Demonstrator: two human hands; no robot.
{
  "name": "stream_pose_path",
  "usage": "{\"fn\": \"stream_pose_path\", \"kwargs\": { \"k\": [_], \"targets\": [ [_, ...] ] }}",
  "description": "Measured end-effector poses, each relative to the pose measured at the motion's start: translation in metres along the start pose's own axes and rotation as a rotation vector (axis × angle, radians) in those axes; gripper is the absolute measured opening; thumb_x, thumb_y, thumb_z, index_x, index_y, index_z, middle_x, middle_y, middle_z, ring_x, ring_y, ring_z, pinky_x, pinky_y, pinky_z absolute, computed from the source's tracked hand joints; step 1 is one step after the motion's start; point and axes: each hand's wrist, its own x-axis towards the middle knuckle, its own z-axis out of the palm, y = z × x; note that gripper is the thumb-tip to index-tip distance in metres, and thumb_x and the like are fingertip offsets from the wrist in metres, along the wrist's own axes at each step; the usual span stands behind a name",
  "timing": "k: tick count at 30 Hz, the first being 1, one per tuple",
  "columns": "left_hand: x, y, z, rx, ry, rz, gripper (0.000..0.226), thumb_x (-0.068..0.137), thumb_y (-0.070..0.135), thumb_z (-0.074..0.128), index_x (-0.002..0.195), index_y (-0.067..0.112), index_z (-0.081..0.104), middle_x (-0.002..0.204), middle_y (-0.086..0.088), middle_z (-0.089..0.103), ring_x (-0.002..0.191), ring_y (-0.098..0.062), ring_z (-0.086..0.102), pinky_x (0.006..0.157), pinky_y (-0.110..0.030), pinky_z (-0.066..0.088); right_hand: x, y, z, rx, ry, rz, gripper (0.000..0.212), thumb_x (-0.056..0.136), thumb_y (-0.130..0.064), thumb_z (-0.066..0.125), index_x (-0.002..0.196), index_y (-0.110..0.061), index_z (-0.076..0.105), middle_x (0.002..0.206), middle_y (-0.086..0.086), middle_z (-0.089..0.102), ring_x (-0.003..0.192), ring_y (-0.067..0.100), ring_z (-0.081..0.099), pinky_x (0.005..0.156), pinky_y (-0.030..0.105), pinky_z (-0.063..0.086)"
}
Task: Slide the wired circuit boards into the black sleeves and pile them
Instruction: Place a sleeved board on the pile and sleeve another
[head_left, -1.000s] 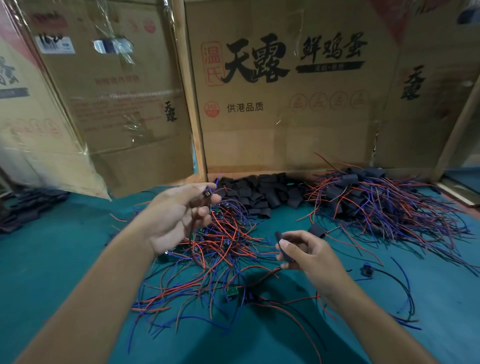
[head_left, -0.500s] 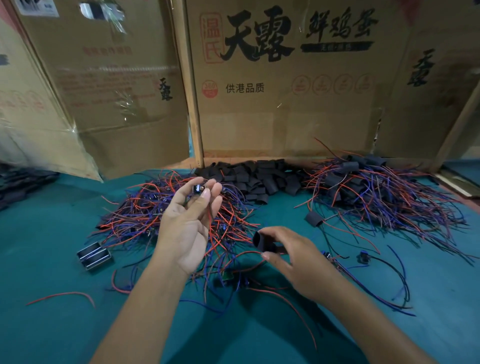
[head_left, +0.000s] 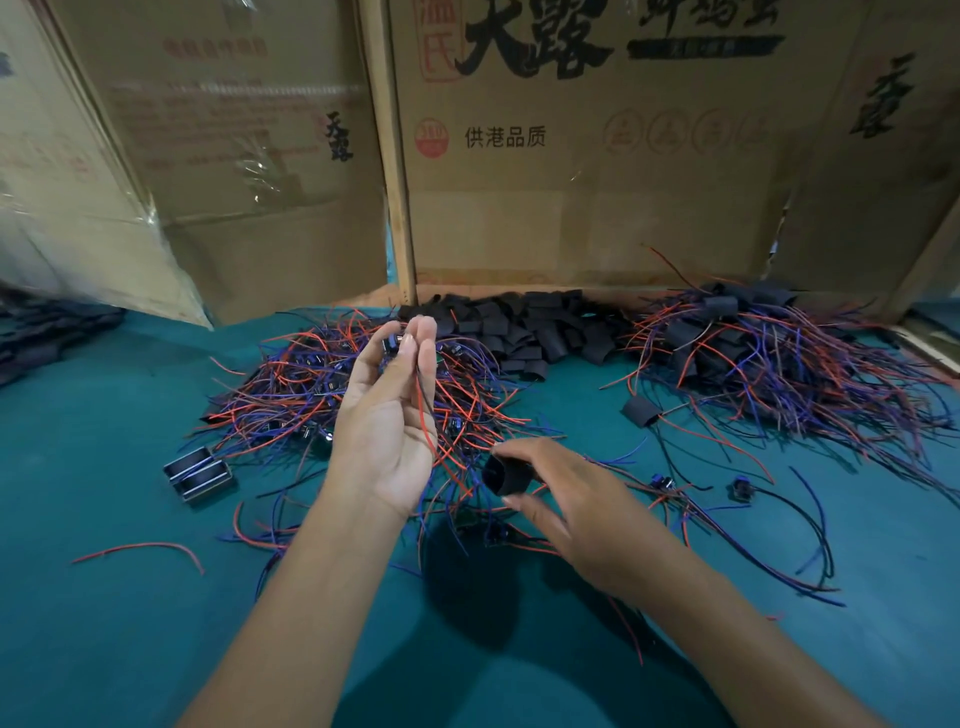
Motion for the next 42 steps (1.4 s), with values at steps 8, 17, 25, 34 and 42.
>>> {"fn": "stream_pose_path", "kwargs": {
  "k": [8, 17, 25, 34, 42],
  "targets": [
    [-0.001, -0.005, 0.001, 0.012, 0.042, 0.042, 0.014, 0.096, -0.005, 0.053, 0.097, 0.006, 0.061, 0.094, -0.013, 0.076, 0.093, -0.016, 0.074, 0.075, -0.016, 0.058, 0.000, -0.011, 0.000, -0.086, -0.016, -0.101, 0.036, 0.097, -0.024, 0.055, 0.132, -0.021, 0.046, 0.127, -0.003, 0.056, 0.114, 0.021, 0.056, 0.092, 0.040, 0.046],
    [0.000, -0.003, 0.002, -0.009, 0.109, 0.010, 0.011, 0.097, -0.004, 0.053, 0.104, 0.004, 0.058, 0.092, -0.017, 0.075, 0.093, -0.017, 0.074, 0.080, -0.019, 0.059, 0.001, -0.016, -0.001, -0.165, -0.027, -0.150, 0.038, 0.097, -0.015, 0.058, 0.134, -0.010, 0.052, 0.135, 0.002, 0.055, 0.123, 0.021, 0.052, 0.099, 0.038, 0.045],
    [0.000, -0.004, 0.002, -0.001, 0.139, 0.047, 0.011, 0.096, -0.004, 0.053, 0.097, 0.005, 0.058, 0.106, -0.018, 0.070, 0.096, -0.018, 0.073, 0.085, -0.021, 0.057, 0.000, -0.013, 0.006, -0.111, 0.012, -0.126, 0.040, 0.096, -0.025, 0.059, 0.133, -0.015, 0.049, 0.126, -0.001, 0.057, 0.114, 0.016, 0.052, 0.094, 0.027, 0.041],
    [-0.011, -0.024, 0.005, 0.151, 0.074, 0.258, 0.018, 0.096, -0.010, 0.053, 0.106, 0.005, 0.056, 0.109, -0.017, 0.065, 0.096, -0.021, 0.073, 0.077, -0.019, 0.057, 0.001, -0.023, 0.015, 0.239, 0.298, 0.083, 0.037, 0.086, -0.031, 0.069, 0.120, -0.020, 0.061, 0.107, -0.014, 0.069, 0.098, 0.000, 0.064, 0.088, 0.022, 0.050],
    [-0.036, -0.057, -0.003, 0.673, -0.117, 0.412, 0.013, 0.092, 0.019, 0.064, 0.102, 0.022, 0.072, 0.108, -0.003, 0.075, 0.105, -0.023, 0.071, 0.090, -0.042, 0.055, 0.005, -0.013, -0.002, 0.289, 0.542, 0.126, 0.031, 0.085, -0.027, 0.069, 0.114, -0.019, 0.064, 0.100, -0.015, 0.070, 0.091, 0.004, 0.067, 0.082, 0.017, 0.051]
  ]
}}
